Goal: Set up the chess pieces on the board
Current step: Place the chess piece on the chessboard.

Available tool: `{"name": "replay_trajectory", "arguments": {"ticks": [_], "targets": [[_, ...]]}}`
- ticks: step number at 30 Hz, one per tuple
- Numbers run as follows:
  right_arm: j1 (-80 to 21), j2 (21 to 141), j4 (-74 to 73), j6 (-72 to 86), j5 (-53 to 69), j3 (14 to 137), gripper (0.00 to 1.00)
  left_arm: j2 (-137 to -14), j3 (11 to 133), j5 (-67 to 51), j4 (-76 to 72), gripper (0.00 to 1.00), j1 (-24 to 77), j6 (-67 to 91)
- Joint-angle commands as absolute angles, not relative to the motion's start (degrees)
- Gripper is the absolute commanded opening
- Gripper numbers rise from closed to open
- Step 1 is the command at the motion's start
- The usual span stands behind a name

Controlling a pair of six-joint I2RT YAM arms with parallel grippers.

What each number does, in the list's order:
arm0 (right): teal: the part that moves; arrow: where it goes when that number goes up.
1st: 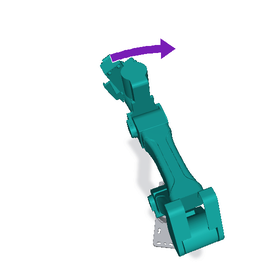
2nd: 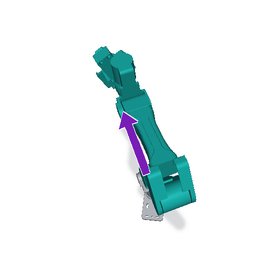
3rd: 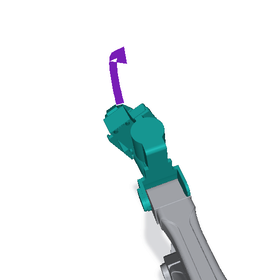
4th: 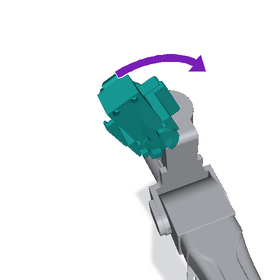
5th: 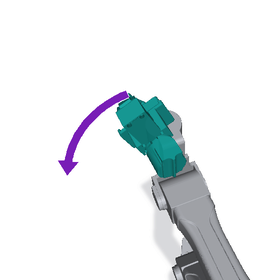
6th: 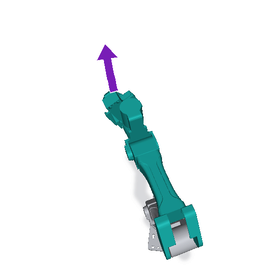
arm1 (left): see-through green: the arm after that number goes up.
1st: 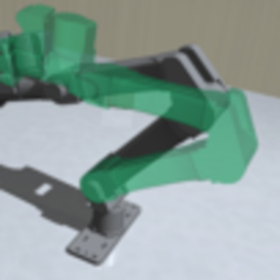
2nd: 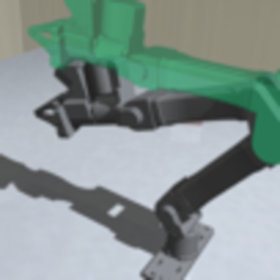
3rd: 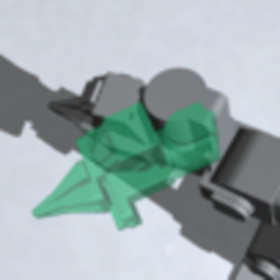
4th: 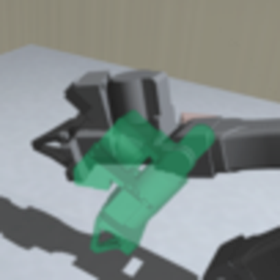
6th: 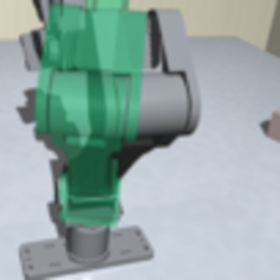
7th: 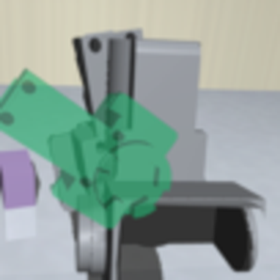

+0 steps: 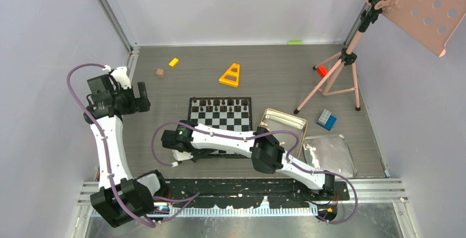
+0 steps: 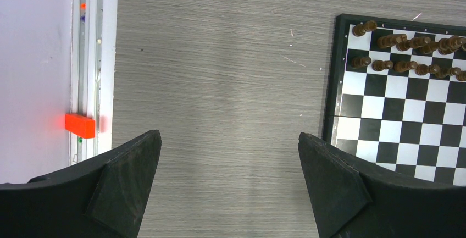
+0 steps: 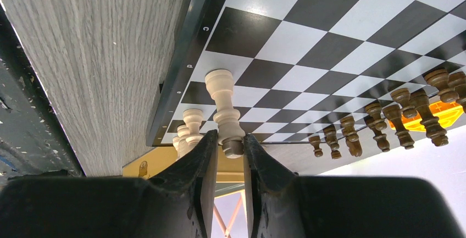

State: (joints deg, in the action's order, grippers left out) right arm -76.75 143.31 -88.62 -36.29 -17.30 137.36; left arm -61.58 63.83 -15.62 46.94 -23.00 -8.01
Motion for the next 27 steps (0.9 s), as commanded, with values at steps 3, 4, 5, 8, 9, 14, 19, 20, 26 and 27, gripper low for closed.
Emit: {"name": "replay_trajectory", "arguments": {"ticks": [3,4,5,8,9,14,19,20,26,27], "targets": [[-77.08,141.84,-91.71,-36.76,-17.39,138.68,0.24,-60.33,63.74,-16.65,44.88,1.00,-23.47,-8.79],[-77.08,141.81,-91.65,-36.68,-17.27,138.80,0.23,-60.31,63.71,-16.62,44.91,1.00,-23.42,-8.79],[-77.08,141.79,-91.58,-36.62,-17.16,138.83,0.22,-60.29,63.66,-16.69,44.87,1.00,-23.46,-8.79],[-77.03,141.89,-91.58,-36.49,-16.74,139.09,0.21,-60.45,63.74,-16.70,44.91,1.00,-23.48,-8.78],[-77.06,141.91,-91.58,-36.44,-16.77,139.20,0.21,-60.41,63.74,-16.70,44.98,1.00,-23.49,-8.79],[-77.08,141.90,-91.58,-36.15,-16.46,139.60,0.19,-60.44,63.63,-16.79,45.00,1.00,-23.42,-8.79],[-77.08,141.90,-91.48,-35.64,-16.13,139.94,0.17,-60.62,63.63,-16.79,45.00,1.00,-23.51,-8.76],[-77.08,141.92,-91.43,-35.57,-16.12,140.06,0.17,-60.67,63.63,-16.81,45.02,1.00,-23.47,-8.76],[-77.08,141.80,-91.25,-35.09,-16.00,140.48,0.15,-60.63,63.64,-16.90,45.00,1.00,-23.41,-8.76],[-77.08,141.69,-91.19,-35.01,-15.97,140.50,0.15,-60.62,63.64,-16.88,45.00,1.00,-23.42,-8.75]]}}
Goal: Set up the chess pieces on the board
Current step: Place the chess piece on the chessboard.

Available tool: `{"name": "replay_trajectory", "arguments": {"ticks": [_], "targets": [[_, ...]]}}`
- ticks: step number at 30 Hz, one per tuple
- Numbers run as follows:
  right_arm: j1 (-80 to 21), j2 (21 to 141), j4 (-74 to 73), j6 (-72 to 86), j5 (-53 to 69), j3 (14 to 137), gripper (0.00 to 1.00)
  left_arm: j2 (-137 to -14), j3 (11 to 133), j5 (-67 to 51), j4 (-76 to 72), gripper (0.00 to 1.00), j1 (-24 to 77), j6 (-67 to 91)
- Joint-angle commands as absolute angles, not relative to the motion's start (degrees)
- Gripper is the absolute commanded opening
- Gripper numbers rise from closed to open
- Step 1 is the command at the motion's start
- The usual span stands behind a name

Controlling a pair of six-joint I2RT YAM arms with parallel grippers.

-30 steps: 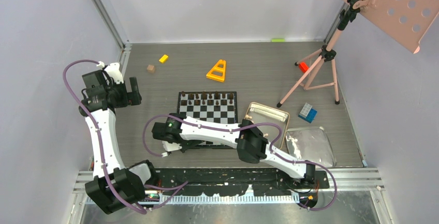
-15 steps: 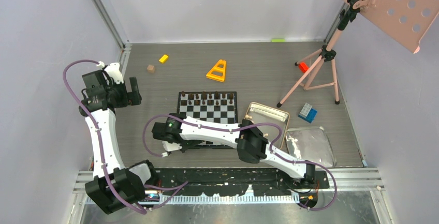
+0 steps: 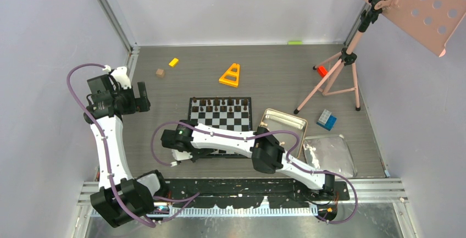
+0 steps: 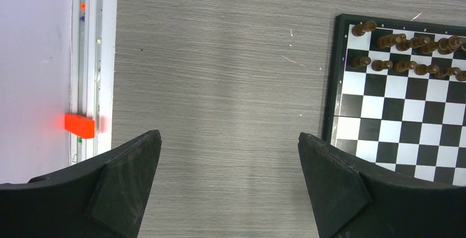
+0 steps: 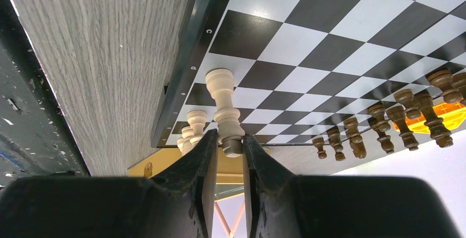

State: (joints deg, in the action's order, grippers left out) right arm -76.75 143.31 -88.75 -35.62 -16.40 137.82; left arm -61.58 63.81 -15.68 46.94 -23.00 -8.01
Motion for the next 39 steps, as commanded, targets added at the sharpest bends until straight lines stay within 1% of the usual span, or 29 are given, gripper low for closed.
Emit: {"name": "replay_trajectory", "arguments": {"ticks": [1,6,9,13,14,15,18,21,22,24,32,39], "targets": [[-77.08,141.68,-91.16,-34.99,-15.99,140.56,0.14,-60.56,63.62,-16.88,45.00,1.00,-23.46,-8.78],[-77.01,141.72,-90.90,-34.85,-16.03,140.33,0.14,-60.62,63.64,-16.88,45.09,1.00,-23.42,-8.79],[-76.91,141.85,-90.57,-34.77,-16.15,140.32,0.16,-60.47,63.60,-16.88,45.09,0.98,-23.47,-8.84],[-76.71,141.64,-90.18,-34.55,-16.12,140.37,0.28,-60.54,63.46,-16.90,45.10,0.98,-23.50,-8.82],[-76.67,141.53,-89.96,-34.55,-16.10,140.45,0.33,-60.63,63.46,-16.88,45.09,0.98,-23.45,-8.87],[-76.61,141.33,-89.89,-34.45,-16.07,140.54,0.36,-60.68,63.48,-16.92,45.01,0.98,-23.51,-8.88],[-76.22,140.78,-89.47,-34.20,-16.08,140.72,0.48,-60.84,63.56,-16.88,44.92,0.98,-23.42,-8.88],[-75.42,139.79,-89.31,-33.74,-15.31,141.20,0.53,-61.12,63.64,-16.93,44.82,0.98,-23.47,-8.83],[-75.29,139.55,-89.28,-33.57,-15.08,141.31,0.58,-61.19,63.70,-16.89,44.82,0.98,-23.47,-8.83],[-74.72,138.44,-89.28,-33.35,-14.09,141.47,0.61,-61.34,63.97,-16.96,44.70,0.98,-23.47,-8.81],[-69.84,133.31,-89.36,-31.91,-9.00,143.00,0.65,-63.71,68.93,-17.20,43.69,0.98,-23.43,-7.95],[-61.83,126.95,-88.96,-29.79,-3.59,142.42,0.65,-68.43,76.74,-20.34,43.51,0.98,-23.47,-4.64]]}}
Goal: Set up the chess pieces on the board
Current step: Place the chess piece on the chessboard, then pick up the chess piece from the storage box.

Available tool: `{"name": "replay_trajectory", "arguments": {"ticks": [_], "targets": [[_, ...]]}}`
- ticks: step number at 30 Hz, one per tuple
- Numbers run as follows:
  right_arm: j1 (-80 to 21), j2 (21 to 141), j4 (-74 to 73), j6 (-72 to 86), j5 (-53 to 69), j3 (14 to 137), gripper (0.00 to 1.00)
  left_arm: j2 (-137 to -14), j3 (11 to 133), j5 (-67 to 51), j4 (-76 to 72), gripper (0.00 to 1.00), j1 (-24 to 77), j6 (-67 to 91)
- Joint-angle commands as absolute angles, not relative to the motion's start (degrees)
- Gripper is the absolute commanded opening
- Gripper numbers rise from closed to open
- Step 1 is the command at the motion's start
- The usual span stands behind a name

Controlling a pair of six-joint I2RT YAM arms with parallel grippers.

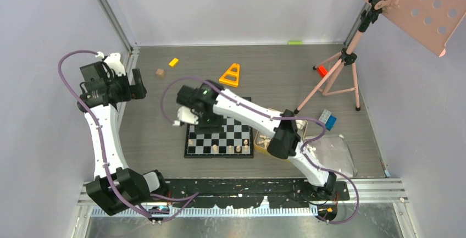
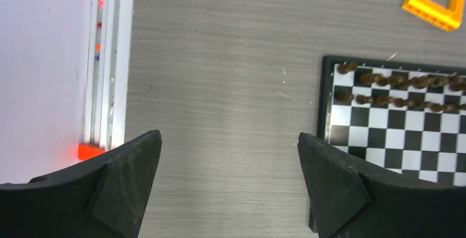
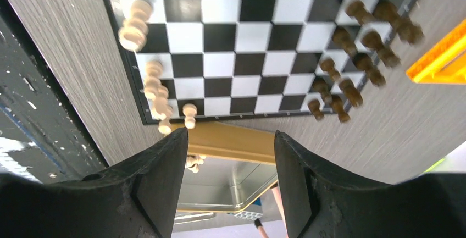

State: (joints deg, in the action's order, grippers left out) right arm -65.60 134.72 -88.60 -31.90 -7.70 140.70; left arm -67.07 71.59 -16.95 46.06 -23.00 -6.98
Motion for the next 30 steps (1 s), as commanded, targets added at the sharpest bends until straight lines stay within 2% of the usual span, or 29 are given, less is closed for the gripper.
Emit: {"name": "replay_trajectory", "arguments": {"ticks": [1,4,12,15,21,30], "targets": [[-59.80,125.39,-88.56,-29.44,-1.86,140.61,0.65,-69.00,77.55,-21.36,43.31,0.98,-23.47,-4.03],[-54.98,119.51,-83.71,-27.22,3.36,133.49,0.64,-70.56,79.16,-25.03,42.56,0.98,-23.47,-1.83],[-37.87,97.74,-61.85,-21.29,9.92,99.05,0.62,-72.37,74.95,-39.02,38.34,0.99,-23.33,1.17],[-30.76,91.95,-54.70,-18.05,12.68,90.66,0.60,-71.74,72.46,-43.13,36.72,0.99,-23.01,0.50],[-22.40,88.68,-46.86,-11.65,16.05,77.76,0.57,-70.40,69.13,-45.46,36.73,0.99,-20.87,-2.94],[-21.97,90.37,-39.10,-4.15,18.40,66.99,0.55,-70.53,66.44,-43.64,35.86,0.99,-18.22,-2.50]]}}
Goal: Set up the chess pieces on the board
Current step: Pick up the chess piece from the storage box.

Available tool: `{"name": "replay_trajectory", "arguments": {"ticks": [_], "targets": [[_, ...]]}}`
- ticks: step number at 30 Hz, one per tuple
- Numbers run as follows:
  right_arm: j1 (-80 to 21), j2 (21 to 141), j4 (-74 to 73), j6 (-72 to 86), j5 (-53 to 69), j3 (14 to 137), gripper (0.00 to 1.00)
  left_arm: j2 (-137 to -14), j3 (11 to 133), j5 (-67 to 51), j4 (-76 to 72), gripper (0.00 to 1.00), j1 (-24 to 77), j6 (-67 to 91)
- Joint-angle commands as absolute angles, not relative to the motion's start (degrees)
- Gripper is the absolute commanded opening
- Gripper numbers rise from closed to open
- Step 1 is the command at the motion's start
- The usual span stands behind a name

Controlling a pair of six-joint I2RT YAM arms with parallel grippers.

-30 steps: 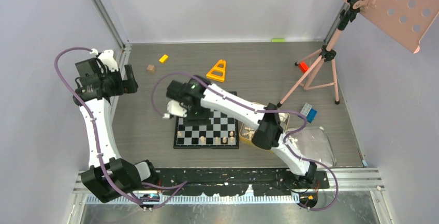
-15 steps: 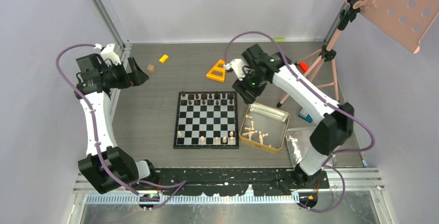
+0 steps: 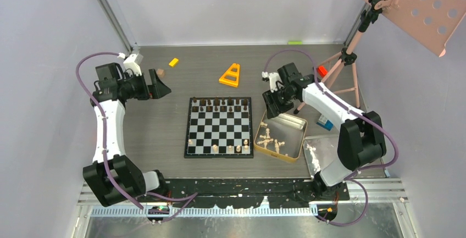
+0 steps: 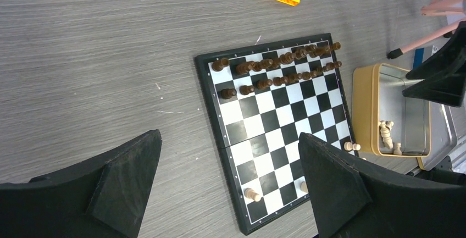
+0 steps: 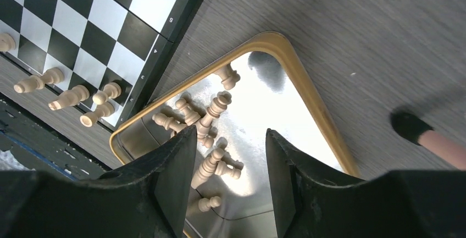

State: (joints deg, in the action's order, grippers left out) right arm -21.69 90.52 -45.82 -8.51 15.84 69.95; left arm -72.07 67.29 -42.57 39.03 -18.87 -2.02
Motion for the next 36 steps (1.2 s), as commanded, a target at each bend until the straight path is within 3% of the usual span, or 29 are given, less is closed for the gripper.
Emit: {"name": "replay_trajectory", "arguments": {"ticks": [1,11,28,36], "targets": [[-22.02,90.40,-38.93,-4.10,18.65,66.50,0.55,-70.50,66.22,-43.41,35.78,0.99,-18.20,-2.47],[-25.05,91.79,-37.09,-2.90,18.42,60.72,0.52,-70.64,65.86,-41.96,35.72,0.99,-18.08,-1.94],[-33.12,94.29,-34.96,-0.13,6.36,57.53,0.51,-71.00,65.49,-40.80,36.30,0.99,-18.11,-2.04],[-33.75,97.33,-37.17,-0.18,3.41,59.06,0.38,-70.20,65.61,-40.37,37.69,0.99,-18.10,-2.66]]}}
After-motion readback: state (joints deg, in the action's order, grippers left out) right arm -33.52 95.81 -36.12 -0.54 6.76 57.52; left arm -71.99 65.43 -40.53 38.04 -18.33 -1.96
